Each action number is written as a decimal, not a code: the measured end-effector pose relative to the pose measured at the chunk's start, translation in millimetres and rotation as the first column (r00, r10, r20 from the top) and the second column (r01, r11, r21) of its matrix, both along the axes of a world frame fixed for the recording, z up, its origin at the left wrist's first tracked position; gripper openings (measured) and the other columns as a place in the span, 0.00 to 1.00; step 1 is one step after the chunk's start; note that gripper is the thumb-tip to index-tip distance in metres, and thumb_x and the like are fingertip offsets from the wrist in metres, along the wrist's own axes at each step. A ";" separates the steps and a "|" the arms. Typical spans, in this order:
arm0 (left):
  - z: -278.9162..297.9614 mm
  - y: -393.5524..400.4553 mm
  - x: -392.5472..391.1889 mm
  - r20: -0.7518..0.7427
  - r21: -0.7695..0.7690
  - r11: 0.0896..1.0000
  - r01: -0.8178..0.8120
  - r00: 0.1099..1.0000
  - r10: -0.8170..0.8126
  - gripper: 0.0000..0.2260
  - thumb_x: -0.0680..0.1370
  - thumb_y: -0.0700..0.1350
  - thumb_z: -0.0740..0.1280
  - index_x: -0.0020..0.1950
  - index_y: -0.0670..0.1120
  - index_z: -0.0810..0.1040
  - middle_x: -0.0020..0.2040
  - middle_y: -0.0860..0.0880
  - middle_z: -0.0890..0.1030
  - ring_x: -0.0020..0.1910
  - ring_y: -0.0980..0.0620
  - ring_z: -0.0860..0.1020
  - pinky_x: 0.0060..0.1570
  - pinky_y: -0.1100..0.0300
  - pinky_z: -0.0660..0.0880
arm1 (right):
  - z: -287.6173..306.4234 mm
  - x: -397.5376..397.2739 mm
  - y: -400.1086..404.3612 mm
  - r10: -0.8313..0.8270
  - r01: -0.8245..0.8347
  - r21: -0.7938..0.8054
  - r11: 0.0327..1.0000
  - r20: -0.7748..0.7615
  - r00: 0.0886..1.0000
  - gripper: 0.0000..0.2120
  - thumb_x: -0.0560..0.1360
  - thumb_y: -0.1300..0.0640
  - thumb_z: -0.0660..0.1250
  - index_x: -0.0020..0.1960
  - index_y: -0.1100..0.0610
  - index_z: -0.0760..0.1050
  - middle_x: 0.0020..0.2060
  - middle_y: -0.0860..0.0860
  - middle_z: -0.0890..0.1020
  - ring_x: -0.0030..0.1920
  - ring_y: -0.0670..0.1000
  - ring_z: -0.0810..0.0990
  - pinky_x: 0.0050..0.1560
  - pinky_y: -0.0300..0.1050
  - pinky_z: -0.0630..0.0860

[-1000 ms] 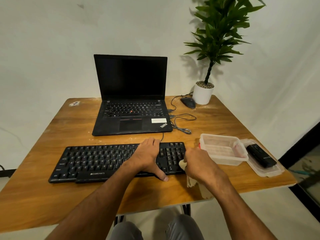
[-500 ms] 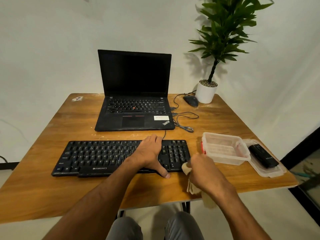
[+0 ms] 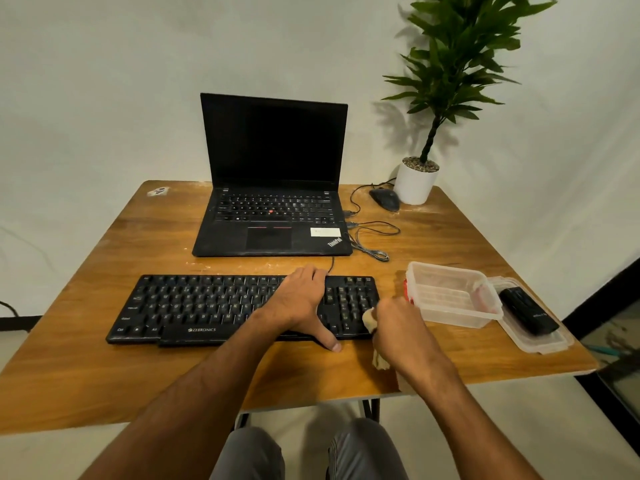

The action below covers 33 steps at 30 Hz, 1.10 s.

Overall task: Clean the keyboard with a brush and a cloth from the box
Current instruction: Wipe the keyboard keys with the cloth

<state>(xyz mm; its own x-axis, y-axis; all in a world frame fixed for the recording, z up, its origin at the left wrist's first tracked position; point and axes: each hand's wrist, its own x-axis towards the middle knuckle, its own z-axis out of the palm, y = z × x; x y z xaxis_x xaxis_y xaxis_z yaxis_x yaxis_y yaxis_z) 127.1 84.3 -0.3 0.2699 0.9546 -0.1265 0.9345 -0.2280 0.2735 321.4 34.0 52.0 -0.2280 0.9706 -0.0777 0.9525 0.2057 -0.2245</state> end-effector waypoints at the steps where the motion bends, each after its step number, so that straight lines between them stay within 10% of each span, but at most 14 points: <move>1: -0.9 0.4 0.2 0.002 -0.003 1.000 -0.004 1.000 0.004 0.62 0.56 0.71 0.82 0.80 0.44 0.60 0.73 0.47 0.67 0.71 0.48 0.66 0.76 0.53 0.64 | -1.5 7.1 -8.4 0.018 -0.018 -0.033 0.999 0.001 1.000 0.08 0.78 0.62 0.68 0.56 0.58 0.81 0.53 0.53 0.82 0.44 0.48 0.78 0.43 0.37 0.76; 8: 0.2 -0.2 1.5 -0.013 -0.006 1.000 -0.004 1.000 0.004 0.61 0.57 0.72 0.81 0.80 0.44 0.61 0.72 0.47 0.67 0.70 0.48 0.66 0.75 0.53 0.65 | 14.6 -4.3 28.8 -0.009 0.031 0.129 0.991 -0.160 0.987 0.15 0.76 0.65 0.69 0.62 0.55 0.82 0.53 0.54 0.85 0.50 0.52 0.83 0.50 0.43 0.79; 33: -3.0 0.9 -0.9 -0.002 0.026 0.999 0.019 1.000 -0.019 0.57 0.57 0.70 0.82 0.77 0.45 0.63 0.68 0.48 0.67 0.66 0.50 0.66 0.71 0.53 0.67 | -0.7 -29.5 13.5 0.164 -0.164 -0.014 0.986 -0.008 0.987 0.14 0.76 0.61 0.71 0.61 0.59 0.80 0.55 0.55 0.82 0.50 0.51 0.82 0.48 0.44 0.80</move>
